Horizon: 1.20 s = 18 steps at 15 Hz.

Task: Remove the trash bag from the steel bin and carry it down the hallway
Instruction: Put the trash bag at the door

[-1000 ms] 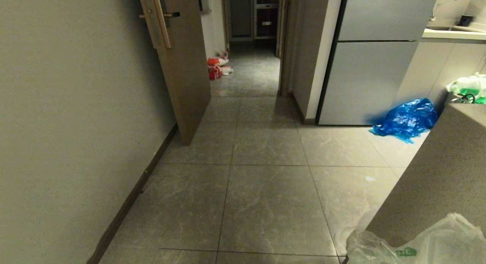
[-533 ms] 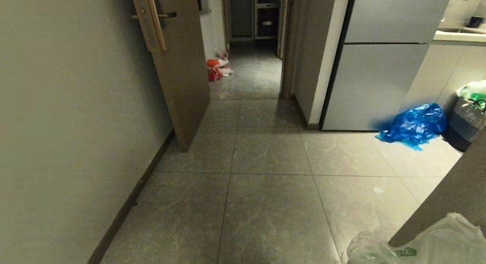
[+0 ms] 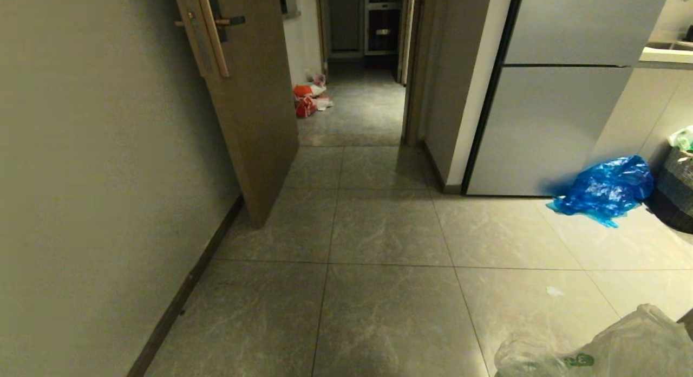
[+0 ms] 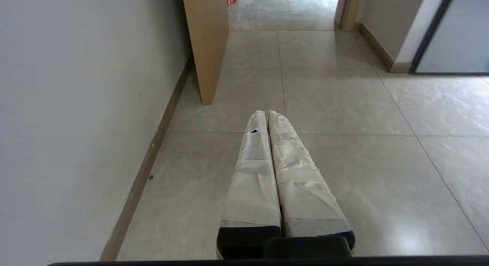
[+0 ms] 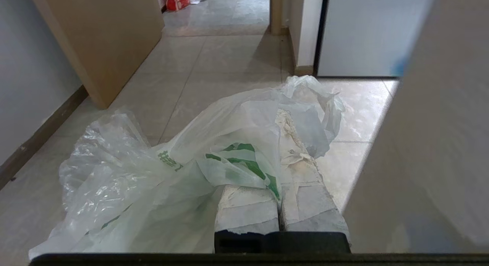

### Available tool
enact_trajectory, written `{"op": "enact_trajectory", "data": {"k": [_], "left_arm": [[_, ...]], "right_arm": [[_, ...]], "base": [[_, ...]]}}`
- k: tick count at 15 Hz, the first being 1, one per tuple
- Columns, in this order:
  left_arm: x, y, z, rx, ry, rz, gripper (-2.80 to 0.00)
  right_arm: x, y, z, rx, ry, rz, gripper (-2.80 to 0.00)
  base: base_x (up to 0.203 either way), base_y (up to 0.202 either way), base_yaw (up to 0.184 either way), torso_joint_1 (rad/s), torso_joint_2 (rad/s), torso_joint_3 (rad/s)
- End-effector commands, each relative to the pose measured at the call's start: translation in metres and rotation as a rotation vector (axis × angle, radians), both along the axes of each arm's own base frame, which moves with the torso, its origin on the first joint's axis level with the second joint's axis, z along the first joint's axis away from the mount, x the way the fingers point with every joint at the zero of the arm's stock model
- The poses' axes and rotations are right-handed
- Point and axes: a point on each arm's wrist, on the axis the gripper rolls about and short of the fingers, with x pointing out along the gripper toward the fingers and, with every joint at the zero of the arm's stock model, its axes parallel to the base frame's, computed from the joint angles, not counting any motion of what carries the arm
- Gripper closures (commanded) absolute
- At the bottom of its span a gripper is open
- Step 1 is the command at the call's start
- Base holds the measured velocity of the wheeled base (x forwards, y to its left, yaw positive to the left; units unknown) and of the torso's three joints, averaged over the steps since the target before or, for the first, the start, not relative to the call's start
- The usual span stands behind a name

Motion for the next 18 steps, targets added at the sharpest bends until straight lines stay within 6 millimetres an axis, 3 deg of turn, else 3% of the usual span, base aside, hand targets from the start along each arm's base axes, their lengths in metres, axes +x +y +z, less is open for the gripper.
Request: {"op": "enact_trajectory", "data": {"k": [1, 18], "left_arm": [[0.0001, 0.0000, 0.0001, 0.000, 0.000, 0.000, 0.00], [0.0002, 0.0000, -0.0003, 0.000, 0.003, 0.000, 0.00]], "right_arm": [[0.0012, 0.0000, -0.0037, 0.001, 0.015, 0.001, 0.00], [0.0012, 0.0000, -0.0037, 0.001, 0.015, 0.001, 0.00]], "base": [[0.191, 0.000, 0.002, 0.003, 0.00, 0.002], [0.192, 0.000, 0.001, 0.002, 0.00, 0.001]]}}
